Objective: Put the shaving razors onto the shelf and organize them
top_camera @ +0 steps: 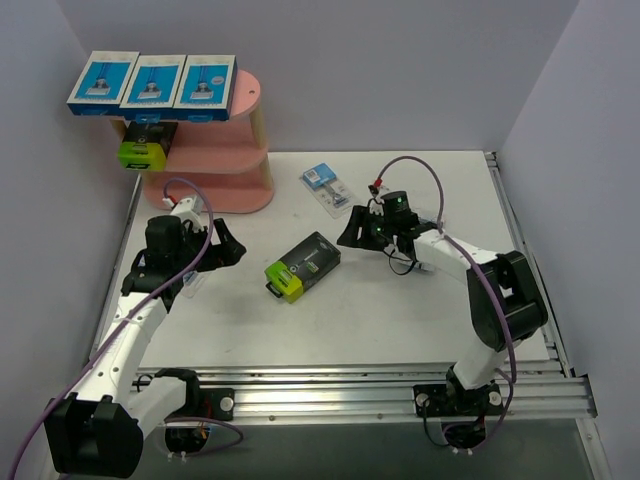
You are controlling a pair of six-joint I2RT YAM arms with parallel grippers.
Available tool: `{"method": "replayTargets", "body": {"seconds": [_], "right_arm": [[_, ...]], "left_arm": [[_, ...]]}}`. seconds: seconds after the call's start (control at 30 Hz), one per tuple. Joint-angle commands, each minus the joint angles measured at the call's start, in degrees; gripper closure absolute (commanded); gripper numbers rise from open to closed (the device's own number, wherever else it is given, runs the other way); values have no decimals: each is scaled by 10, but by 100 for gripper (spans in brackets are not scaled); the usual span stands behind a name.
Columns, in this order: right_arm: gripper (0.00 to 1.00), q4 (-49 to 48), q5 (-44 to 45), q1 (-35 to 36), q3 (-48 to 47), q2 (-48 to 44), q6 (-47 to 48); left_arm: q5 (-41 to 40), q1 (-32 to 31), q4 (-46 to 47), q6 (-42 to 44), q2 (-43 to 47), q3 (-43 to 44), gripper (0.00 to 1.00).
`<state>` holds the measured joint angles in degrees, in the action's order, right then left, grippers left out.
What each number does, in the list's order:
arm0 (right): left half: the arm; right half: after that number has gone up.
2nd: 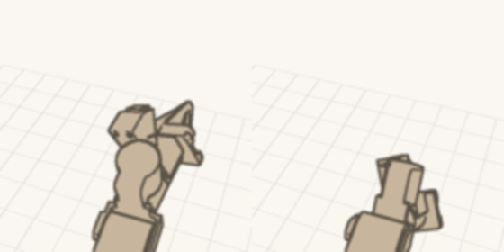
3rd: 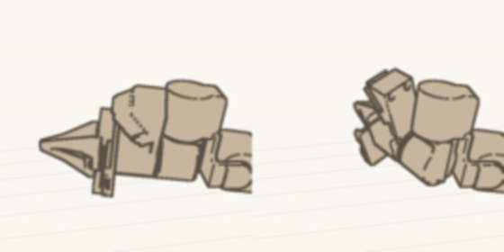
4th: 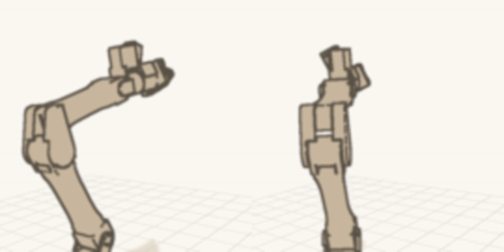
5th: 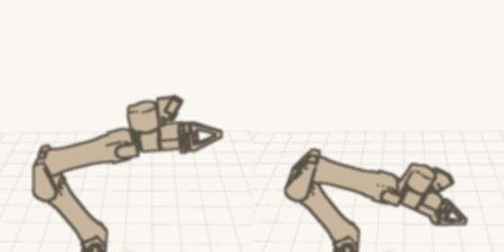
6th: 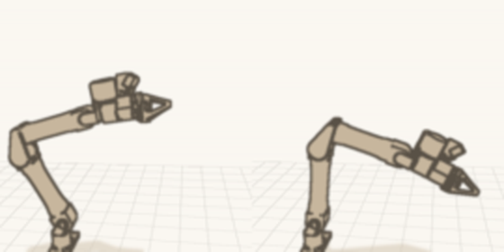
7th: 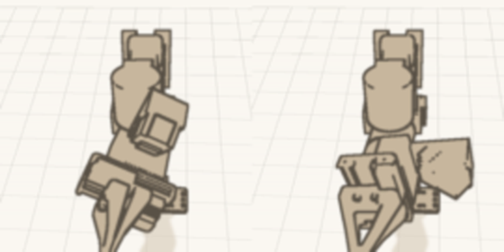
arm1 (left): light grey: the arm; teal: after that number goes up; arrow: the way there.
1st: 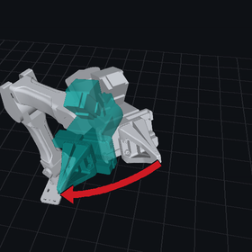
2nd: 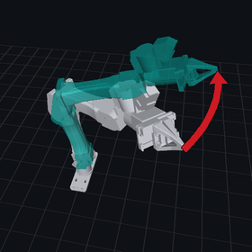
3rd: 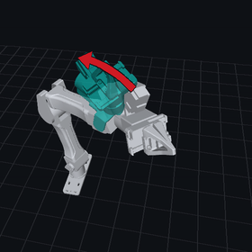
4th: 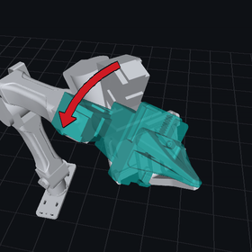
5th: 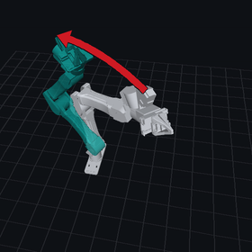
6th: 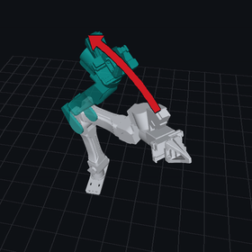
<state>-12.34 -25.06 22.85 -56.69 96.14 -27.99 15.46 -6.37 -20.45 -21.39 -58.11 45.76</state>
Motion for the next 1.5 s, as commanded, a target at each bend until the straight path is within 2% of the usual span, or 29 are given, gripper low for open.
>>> {"method": "replayTargets", "body": {"seconds": [0.0,0.4,0.8,1.07,1.17,1.23,1.4,1.47], "right_arm": [[46,13,-7,2,-36,8,22],[47,37,4,25,-86,57,57],[52,44,33,58,-103,113,49],[67,40,67,61,-60,107,2],[75,16,67,67,-33,99,-25],[83,1,69,72,-8,93,-43],[97,-30,89,85,38,74,-123],[98,-43,95,92,57,68,-162]], "left_arm": [[10,3,18,1,-3,10,4],[12,3,16,1,-11,12,3],[14,3,16,1,-12,14,4],[19,3,16,0,-14,14,3],[21,3,17,-1,-14,13,3],[22,3,18,-1,-14,13,4],[24,2,18,-1,-13,12,4],[23,2,16,-1,-13,12,4]]}}
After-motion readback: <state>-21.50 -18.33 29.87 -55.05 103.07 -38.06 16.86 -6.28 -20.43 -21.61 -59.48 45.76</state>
